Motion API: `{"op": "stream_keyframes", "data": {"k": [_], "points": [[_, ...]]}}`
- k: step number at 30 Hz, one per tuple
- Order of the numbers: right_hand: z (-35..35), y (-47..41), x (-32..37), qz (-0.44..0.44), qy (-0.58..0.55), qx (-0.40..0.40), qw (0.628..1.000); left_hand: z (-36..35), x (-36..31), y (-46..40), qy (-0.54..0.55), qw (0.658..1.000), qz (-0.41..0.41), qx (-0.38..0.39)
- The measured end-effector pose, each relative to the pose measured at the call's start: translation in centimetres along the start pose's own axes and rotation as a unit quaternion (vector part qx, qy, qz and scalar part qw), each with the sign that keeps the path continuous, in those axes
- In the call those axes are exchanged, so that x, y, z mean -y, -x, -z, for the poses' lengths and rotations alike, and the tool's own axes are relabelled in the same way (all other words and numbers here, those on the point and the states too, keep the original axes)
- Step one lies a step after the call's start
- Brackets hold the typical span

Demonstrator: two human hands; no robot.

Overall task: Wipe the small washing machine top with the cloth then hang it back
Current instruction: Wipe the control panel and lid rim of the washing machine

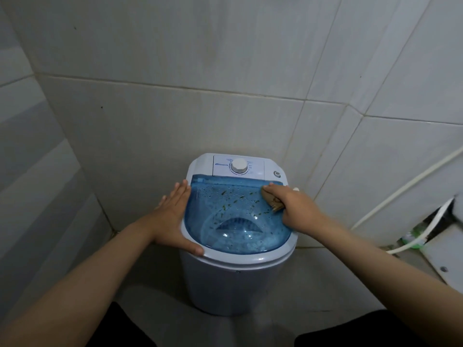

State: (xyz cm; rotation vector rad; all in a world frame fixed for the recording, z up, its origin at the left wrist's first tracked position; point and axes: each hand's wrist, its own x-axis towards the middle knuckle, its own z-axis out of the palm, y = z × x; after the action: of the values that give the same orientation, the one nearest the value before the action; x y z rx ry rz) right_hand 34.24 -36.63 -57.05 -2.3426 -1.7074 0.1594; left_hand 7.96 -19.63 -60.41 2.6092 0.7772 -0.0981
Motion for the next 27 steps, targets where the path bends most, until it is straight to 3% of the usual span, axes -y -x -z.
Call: {"op": "stream_keyframes", "data": {"k": [14, 18, 21, 24, 27], "points": [[-0.8, 10.2, 7.3, -0.011, 0.043, 0.051, 0.998, 0.0, -0.3, 0.0, -0.008, 1.0, 0.0, 0.008], [0.8, 9.2, 8.1, 0.015, -0.049, 0.11, 0.993, 0.0, -0.4, 0.2, -0.004, 1.0, -0.001, 0.01], [2.5, 5.4, 7.3, -0.019, -0.139, 0.045, 0.989, 0.1, -0.4, 0.3, -0.004, 1.0, -0.002, 0.011], [3.3, 0.2, 6.1, -0.03, -0.079, -0.039, 0.996, 0.1, -0.5, 0.3, 0.0, 1.0, -0.002, 0.011], [2.5, -3.7, 4.7, -0.046, -0.011, -0.03, 0.998, 0.1, -0.5, 0.4, 0.002, 1.0, 0.0, 0.011]]}}
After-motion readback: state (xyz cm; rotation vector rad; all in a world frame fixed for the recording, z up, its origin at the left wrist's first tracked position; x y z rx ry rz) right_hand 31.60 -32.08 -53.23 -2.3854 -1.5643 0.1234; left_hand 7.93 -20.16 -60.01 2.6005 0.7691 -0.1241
